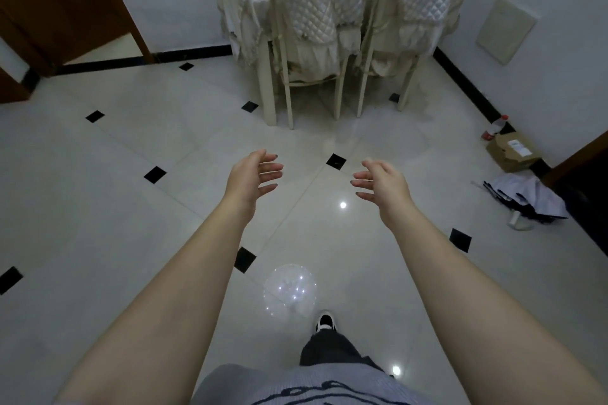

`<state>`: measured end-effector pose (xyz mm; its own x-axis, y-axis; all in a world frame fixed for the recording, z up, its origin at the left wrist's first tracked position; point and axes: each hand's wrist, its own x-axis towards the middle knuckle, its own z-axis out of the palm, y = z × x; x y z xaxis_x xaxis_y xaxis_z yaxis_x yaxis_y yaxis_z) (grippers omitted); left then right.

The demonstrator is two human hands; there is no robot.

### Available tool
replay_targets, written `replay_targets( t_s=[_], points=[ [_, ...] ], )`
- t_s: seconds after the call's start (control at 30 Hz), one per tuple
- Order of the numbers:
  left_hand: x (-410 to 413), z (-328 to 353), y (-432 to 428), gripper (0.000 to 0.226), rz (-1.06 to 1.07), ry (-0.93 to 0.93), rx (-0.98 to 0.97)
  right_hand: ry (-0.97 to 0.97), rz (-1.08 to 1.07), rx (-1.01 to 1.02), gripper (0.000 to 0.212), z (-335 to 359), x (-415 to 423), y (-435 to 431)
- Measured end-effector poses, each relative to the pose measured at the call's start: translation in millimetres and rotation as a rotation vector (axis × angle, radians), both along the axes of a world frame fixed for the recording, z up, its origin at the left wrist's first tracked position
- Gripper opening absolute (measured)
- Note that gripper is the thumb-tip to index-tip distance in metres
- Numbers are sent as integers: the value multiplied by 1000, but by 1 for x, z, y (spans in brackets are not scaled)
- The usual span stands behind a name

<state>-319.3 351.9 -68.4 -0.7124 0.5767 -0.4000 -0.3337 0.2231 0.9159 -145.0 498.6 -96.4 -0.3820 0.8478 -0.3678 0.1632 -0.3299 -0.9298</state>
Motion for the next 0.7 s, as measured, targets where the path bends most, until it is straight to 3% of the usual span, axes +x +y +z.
replay_targets(
  t_s=[0.7],
  points=[
    [-170,-29,187,35,85,-90,-38,-62,52,-80,18,-29,-180,191]
  ],
)
